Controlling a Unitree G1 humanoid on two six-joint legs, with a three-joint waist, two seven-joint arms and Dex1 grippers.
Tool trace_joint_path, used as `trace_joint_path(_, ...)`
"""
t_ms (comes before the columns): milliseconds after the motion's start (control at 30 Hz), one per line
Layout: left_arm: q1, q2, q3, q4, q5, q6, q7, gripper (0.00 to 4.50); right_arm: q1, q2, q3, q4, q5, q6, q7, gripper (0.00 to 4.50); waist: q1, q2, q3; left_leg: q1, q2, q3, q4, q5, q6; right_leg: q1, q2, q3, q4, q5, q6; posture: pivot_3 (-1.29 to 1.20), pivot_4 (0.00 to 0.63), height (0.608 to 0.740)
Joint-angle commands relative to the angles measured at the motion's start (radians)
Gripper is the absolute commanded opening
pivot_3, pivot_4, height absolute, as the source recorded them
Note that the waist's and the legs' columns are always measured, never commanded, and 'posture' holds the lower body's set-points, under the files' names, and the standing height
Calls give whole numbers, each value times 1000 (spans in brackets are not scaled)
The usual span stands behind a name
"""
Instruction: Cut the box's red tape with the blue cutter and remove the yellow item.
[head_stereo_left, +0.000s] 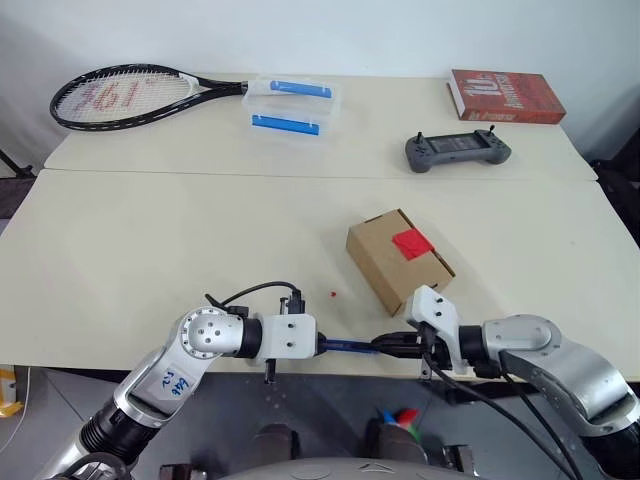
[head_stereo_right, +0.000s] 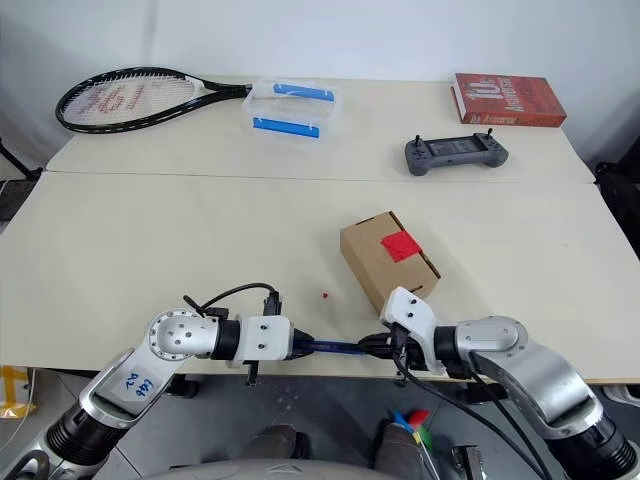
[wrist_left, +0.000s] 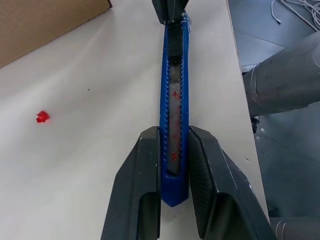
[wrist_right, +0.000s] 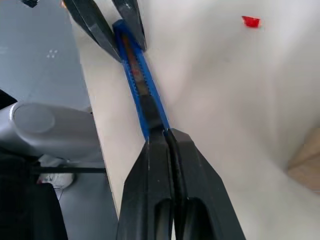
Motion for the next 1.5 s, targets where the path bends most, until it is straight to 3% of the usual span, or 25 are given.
trace_joint_path(33,18,2,-29,1,18,17,-1,443,17,-10,16,17,-27,4,6,65,0,0,0,0,0,0,0,0,0,0,0,0,0,0,0,0,150,740)
trace_joint_path(700,4,-15,-38,0,19,43,7,443,-74,198,176,13,-97,46,-86,65,-3,0,-2,1,0,0,0,0,0,0,0,0,1,0,0,0,150,740)
trace_joint_path(933,11,-23,-41,19,21,23,8,443,-56,196,126,-38,-53,75,-85,65,0,0,-2,1,0,0,0,0,0,1,0,0,1,0,0,0,150,740)
trace_joint_path(1033,39,-28,10,40,8,-73,44,443,-26,211,-112,-109,181,222,-110,65,2,0,-2,1,0,0,0,0,0,0,0,0,1,0,0,0,150,740)
trace_joint_path(1133,66,-49,98,79,-29,-262,90,443,-11,163,-309,-146,406,381,-134,687,-3,0,-2,-1,0,-1,0,0,0,-1,0,0,1,0,0,0,150,740)
trace_joint_path(1233,99,-44,197,119,-46,-501,132,443,23,85,-489,-131,666,529,-205,1655,-4,0,-1,-1,2,-5,0,0,0,-1,0,-1,1,0,0,0,150,740)
trace_joint_path(1300,116,-25,244,154,-31,-652,150,443,55,47,-561,-87,872,556,-329,2354,-4,0,-1,-1,3,-8,-1,0,0,-2,0,-1,0,0,0,0,150,740)
trace_joint_path(1500,102,4,294,206,-34,-859,156,443,66,-15,-471,-20,1221,443,-721,4441,-9,0,-1,-1,2,-3,-1,0,0,-2,0,0,0,0,0,0,150,740)
